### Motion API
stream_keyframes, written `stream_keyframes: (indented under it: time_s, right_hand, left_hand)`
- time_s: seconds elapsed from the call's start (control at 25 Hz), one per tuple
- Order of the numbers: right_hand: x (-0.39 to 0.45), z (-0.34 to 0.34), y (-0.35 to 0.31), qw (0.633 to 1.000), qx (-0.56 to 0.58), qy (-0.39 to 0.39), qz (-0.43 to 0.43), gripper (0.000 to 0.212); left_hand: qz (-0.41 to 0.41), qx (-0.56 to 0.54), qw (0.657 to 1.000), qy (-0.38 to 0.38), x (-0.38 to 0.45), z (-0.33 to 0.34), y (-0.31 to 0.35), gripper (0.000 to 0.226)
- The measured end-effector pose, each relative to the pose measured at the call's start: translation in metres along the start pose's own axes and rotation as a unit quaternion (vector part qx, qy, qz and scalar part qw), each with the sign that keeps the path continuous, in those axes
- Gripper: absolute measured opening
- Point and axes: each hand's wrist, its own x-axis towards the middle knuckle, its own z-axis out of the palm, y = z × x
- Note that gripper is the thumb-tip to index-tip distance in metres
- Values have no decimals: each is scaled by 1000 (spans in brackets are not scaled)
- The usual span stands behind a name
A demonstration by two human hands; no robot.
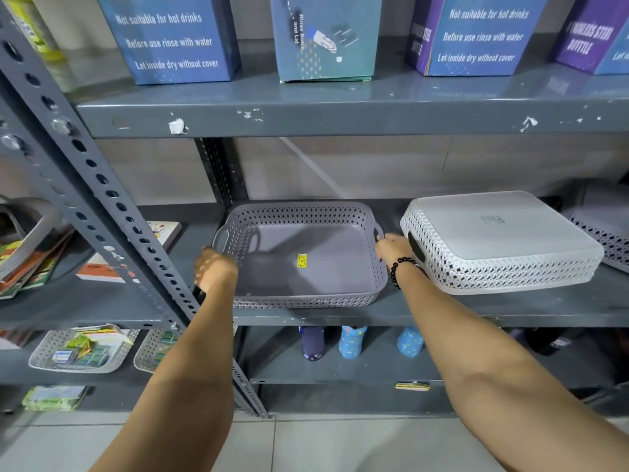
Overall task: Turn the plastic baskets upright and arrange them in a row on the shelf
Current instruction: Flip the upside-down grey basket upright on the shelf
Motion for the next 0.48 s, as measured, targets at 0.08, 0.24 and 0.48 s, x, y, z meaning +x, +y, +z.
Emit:
stream_keyframes:
  time_s: [0.08, 0.24, 0.48]
  right_hand:
    - [-2, 1, 1, 1000, -2, 3, -2, 22]
    - [-4, 1, 3, 1000, 1, 5, -4, 29]
    - [-12, 0, 2, 1000, -4, -2, 0, 29]
  left_hand:
    - [0, 6, 1000, 5, -3, 0, -1, 26]
    - [0, 27, 1000, 9, -4, -1, -3, 27]
    - [17, 16, 1000, 13, -4, -6, -2, 37]
